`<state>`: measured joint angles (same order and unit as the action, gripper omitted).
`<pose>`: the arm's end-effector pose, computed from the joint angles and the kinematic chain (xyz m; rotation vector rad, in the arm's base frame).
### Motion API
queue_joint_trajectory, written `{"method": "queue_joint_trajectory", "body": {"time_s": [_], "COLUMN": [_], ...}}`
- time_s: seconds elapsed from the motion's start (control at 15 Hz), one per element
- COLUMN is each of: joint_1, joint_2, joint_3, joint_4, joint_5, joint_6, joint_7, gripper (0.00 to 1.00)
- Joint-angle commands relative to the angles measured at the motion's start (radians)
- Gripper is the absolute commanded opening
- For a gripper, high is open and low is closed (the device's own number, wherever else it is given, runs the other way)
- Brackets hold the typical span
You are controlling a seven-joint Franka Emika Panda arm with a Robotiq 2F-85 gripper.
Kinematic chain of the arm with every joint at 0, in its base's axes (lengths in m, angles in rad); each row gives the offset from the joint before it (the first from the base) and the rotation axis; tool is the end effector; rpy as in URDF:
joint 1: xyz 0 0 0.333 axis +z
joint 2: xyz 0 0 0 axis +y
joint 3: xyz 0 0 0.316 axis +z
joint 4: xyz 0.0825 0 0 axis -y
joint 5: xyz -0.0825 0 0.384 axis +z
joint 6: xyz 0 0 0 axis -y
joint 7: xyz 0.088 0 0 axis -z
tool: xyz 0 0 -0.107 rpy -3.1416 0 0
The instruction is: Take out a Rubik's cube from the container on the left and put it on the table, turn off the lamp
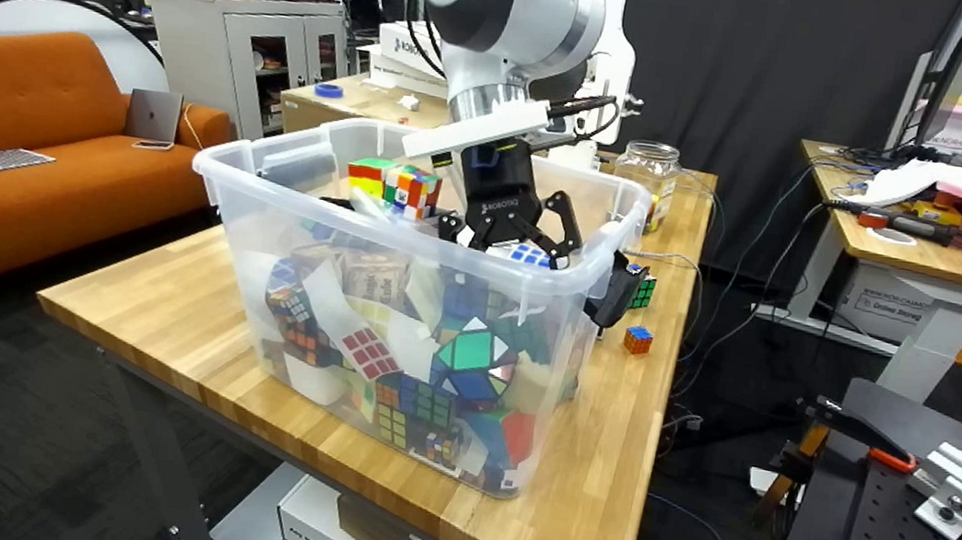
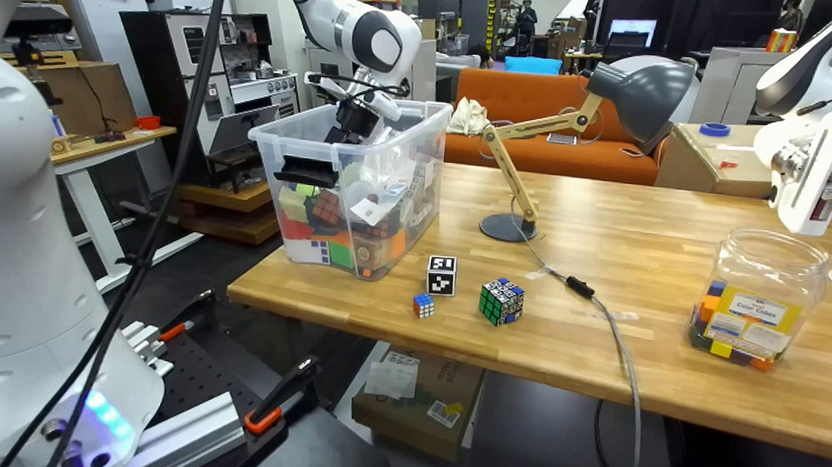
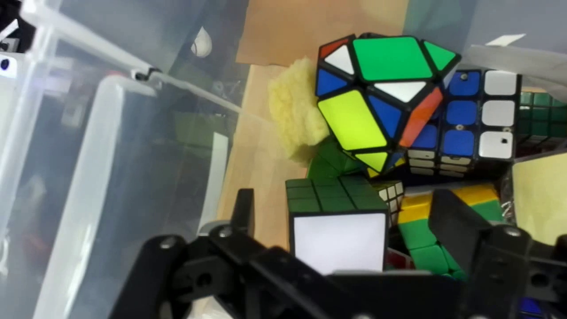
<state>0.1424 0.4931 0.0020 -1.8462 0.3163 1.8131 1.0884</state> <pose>0.5711 0.1090 0.2310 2.5025 -1.5405 -0.8895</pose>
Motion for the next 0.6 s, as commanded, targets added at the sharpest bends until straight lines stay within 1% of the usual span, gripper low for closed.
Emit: {"method": "queue_joint_trajectory", "body": {"time_s": [0.0, 0.53], "joint_1": [0.010, -0.015], "joint_2": [0.007, 0.063], "joint_3": [0.000, 0.005], "joint_4": [0.032, 0.040], "joint_5": [-0.036, 0.004], "joint_6": [-0.071, -0.056], "joint_7": [0.044, 0.008], "gripper": [1.00, 1.00]}}
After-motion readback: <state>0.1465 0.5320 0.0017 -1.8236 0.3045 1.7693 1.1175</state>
